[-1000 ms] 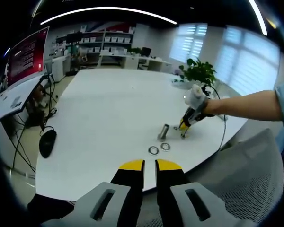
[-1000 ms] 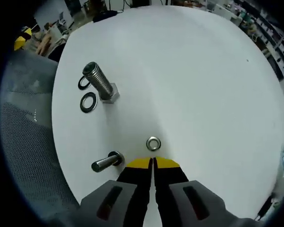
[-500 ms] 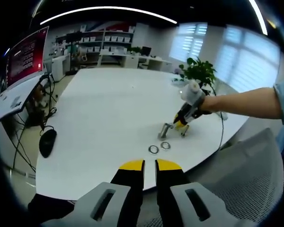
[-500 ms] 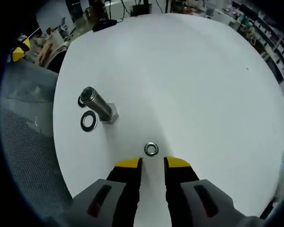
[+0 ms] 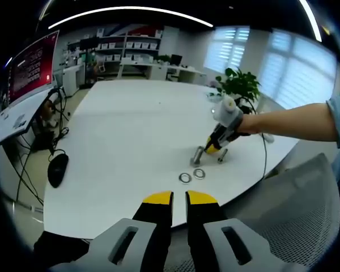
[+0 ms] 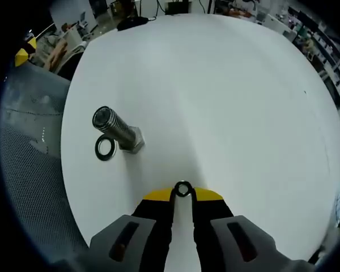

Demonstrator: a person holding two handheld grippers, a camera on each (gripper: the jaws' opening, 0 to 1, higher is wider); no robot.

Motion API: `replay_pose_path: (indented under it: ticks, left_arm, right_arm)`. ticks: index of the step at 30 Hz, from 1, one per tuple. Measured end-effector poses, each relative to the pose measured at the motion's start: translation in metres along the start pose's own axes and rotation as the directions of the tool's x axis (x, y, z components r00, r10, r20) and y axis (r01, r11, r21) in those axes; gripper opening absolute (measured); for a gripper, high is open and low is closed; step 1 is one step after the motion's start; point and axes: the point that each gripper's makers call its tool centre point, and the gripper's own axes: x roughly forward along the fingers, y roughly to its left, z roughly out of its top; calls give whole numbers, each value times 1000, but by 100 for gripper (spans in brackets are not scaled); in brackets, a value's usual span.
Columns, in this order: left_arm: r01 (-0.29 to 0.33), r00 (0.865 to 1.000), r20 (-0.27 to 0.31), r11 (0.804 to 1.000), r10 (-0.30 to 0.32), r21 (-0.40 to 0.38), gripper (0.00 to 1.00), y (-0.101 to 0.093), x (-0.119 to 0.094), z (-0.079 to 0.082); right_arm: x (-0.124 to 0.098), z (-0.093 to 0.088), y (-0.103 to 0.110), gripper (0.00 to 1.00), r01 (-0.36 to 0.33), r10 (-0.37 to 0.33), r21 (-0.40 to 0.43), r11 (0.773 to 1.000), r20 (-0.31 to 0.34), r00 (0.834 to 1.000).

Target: Place the washer onto the threaded stud by aligning its center hole with the stud, sliding it down to the base, and recovering from edge contact or off-axis alignment until the washer reaches the visible bottom stop.

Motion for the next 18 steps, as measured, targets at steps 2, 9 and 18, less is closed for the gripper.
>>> replay_pose_path:
  ticks: [2, 9, 18]
  left_arm:
    - [1, 1000, -1, 1000, -1, 1, 6, 0, 0, 0]
    - [3, 1000, 3, 1000, -3, 0, 6, 0, 0, 0]
    - [9, 1000, 12, 1000, -9, 4, 6, -2, 0, 2]
  right_arm:
    - [0, 0, -1, 14, 1, -1, 1, 1000, 1, 1000]
    - [-13, -2, 0, 14, 8, -9, 25, 1000, 17, 1000]
    - [-48, -1, 4, 14, 28, -43, 108, 994, 135, 990]
